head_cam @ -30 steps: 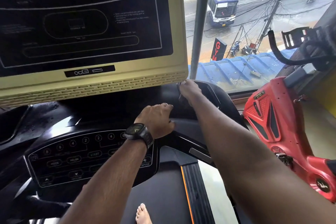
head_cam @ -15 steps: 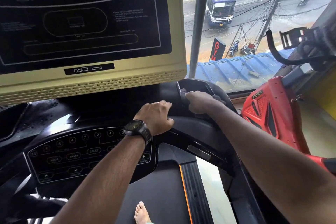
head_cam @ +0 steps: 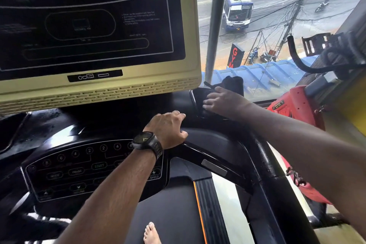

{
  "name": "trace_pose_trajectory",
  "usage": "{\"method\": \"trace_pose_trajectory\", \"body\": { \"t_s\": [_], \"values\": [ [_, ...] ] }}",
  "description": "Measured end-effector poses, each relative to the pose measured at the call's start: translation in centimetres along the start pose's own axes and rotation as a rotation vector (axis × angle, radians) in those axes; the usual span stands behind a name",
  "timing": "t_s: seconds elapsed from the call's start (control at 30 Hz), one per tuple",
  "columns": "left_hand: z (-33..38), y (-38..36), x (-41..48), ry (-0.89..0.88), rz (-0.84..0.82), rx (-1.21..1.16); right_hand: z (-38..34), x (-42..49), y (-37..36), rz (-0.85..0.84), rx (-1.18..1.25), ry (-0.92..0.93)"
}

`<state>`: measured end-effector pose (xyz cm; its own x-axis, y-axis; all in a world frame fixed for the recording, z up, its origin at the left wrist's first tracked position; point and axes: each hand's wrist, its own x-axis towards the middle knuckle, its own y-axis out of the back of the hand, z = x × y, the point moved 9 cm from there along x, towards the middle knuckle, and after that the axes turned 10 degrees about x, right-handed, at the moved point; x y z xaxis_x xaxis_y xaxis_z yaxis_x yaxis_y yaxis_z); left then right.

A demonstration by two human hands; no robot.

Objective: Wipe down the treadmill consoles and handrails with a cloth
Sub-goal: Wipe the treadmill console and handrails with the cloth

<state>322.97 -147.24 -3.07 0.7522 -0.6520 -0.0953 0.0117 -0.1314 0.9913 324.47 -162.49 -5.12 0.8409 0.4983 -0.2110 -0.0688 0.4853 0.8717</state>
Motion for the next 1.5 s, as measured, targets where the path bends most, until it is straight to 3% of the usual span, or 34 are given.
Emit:
{"method": "trace_pose_trajectory", "body": {
  "t_s": [0.13, 0.3, 0.57, 0.8, 0.93, 1.2, 1.37, 1.5],
  "values": [
    [0.0, -0.1, 0.1, -0.006, 0.013, -0.005, -0.4, 1.4, -0.2, 0.149, -0.065, 0.175],
    [0.0, -0.1, 0.2, -0.006, 0.029, -0.016, -0.6, 3.2, -1.0, 0.093, -0.118, 0.267],
    [-0.1, 0.0, 0.1, -0.011, 0.026, -0.022, 0.9, 4.4, -4.0, -0.433, -0.157, -0.001],
    [-0.2, 0.0, 0.0, -0.006, 0.019, -0.028, 1.4, 2.7, -3.4, -0.599, 0.065, -0.303],
    [-0.3, 0.1, -0.2, 0.008, 0.029, -0.049, 0.6, 2.0, -2.4, -0.639, 0.113, -0.383],
    [-0.4, -0.2, 0.0, 0.015, 0.015, -0.047, 0.5, -1.0, 0.3, -0.543, 0.488, -0.527],
    [-0.4, -0.2, 0.1, 0.021, 0.005, -0.043, -0.5, -4.4, 2.4, -0.159, 0.859, -0.678],
    [-0.3, 0.0, -0.3, 0.03, -0.001, -0.038, -5.3, -5.7, 3.0, 0.05, 0.776, -0.669]
  ]
}}
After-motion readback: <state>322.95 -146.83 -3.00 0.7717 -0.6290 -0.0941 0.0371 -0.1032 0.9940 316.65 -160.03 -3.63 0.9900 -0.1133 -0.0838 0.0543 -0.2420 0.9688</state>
